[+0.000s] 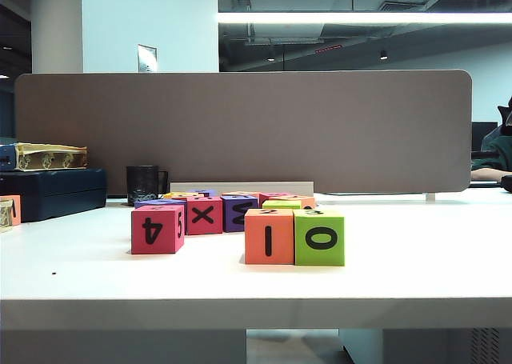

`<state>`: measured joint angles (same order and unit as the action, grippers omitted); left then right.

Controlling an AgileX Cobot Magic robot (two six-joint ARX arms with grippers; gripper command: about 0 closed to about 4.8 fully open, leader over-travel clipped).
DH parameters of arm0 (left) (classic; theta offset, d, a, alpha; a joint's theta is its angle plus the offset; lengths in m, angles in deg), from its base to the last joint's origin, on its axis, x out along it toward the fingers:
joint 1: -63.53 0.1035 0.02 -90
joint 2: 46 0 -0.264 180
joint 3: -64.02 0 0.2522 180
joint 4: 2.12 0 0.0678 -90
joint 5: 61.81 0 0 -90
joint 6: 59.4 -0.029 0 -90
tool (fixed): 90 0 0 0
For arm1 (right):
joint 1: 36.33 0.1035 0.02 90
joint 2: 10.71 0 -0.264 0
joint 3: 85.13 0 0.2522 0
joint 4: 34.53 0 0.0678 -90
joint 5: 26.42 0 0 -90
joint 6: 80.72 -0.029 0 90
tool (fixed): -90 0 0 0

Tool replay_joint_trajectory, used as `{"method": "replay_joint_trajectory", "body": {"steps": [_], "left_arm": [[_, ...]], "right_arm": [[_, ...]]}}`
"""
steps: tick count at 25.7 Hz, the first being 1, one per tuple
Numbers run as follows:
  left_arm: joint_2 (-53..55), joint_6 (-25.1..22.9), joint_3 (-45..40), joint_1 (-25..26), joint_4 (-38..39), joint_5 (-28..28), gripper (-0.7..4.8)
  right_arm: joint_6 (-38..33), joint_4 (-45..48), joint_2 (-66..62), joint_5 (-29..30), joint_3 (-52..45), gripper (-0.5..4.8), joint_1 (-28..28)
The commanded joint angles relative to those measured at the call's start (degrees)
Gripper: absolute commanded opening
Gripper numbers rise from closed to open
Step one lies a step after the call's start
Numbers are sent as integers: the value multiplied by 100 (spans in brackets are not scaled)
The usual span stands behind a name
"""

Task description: Select the appropriate blocks from the scattered letter blocks on the table and arrange them in a row to spell out "23".

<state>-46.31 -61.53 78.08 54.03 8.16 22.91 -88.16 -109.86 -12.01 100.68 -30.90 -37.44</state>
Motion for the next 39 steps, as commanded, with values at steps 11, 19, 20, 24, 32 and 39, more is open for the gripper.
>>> {"method": "replay_joint_trajectory", "body": {"steps": [11,19,20,24,32,39], "left_arm": [[33,367,31,44,1408,37,21],[33,367,31,42,1375,37,21],[33,367,31,42,1375,37,21],[33,367,31,42,1375,37,21],[33,367,31,42,1375,37,21],[33,367,31,42,1375,37,21]], "right_arm": [[20,50,46,9,13,-1,0],[20,50,50,9,13,-1,0],[20,48,50,9,13,-1,0],[20,48,50,9,13,-1,0],[656,48,50,-101,13,-1,0],[632,76,50,-118,13,-1,-7]]}}
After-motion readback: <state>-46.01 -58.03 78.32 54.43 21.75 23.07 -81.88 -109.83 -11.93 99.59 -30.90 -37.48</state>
